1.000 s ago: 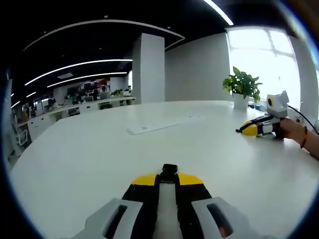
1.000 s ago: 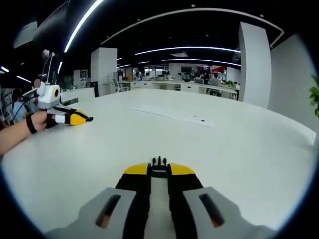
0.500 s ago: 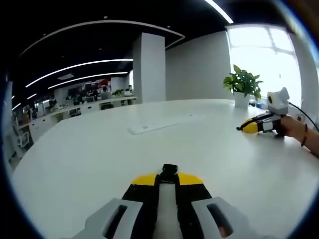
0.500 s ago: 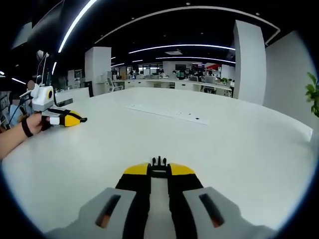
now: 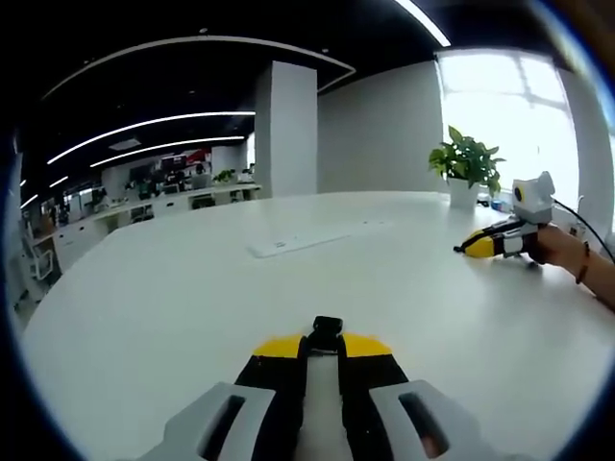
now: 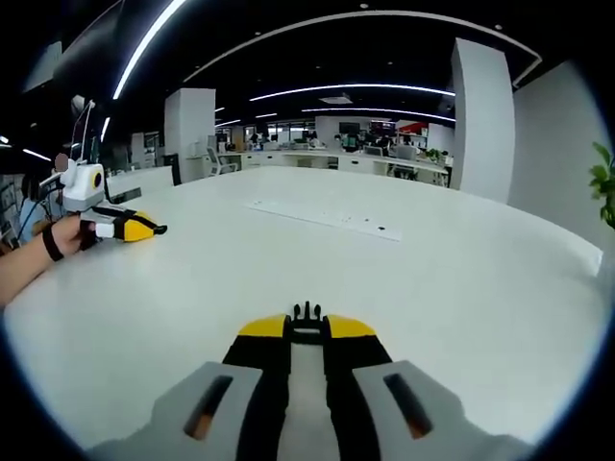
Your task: Snap the two parts of the plastic buckle together until the buckle closes and remains connected.
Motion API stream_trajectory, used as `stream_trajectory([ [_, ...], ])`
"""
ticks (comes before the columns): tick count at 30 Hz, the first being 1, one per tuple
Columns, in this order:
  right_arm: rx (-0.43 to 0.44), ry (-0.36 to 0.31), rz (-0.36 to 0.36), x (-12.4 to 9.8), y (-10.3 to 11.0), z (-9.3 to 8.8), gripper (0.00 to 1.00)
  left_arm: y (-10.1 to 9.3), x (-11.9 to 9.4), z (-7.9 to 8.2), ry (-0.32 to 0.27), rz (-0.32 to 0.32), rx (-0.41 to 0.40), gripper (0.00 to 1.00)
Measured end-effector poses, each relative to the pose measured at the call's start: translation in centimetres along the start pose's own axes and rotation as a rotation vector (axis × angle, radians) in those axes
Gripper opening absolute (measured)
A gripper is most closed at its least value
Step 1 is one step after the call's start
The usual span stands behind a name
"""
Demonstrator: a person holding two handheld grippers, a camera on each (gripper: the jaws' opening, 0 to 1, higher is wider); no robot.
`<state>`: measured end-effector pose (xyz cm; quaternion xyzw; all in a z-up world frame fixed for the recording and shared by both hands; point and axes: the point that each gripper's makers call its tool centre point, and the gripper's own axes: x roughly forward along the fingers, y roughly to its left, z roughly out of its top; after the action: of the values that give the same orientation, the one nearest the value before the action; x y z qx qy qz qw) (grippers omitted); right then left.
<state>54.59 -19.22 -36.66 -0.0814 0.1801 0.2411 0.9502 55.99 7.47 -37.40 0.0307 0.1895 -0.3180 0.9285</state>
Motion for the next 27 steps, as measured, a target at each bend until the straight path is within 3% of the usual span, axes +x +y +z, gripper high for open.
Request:
stream_trajectory([
  [9, -0.004, -0.014, 0.014, -0.3, 0.6, 0.4, 0.12, -1.4, -0.4, 0.5, -0.014, -0.024, 0.027, 0.11],
  [17, -0.005, -0.015, 0.014, 0.5, -0.2, 0.7, 0.12, -1.9, -0.9, 1.0, -0.043, -0.017, 0.071, 0.11],
  [27, 0.002, -0.018, 0.016, 0.8, -0.4, 1.0, 0.12, -1.7, -2.4, 1.6, -0.082, -0.004, 0.002, 0.11],
])
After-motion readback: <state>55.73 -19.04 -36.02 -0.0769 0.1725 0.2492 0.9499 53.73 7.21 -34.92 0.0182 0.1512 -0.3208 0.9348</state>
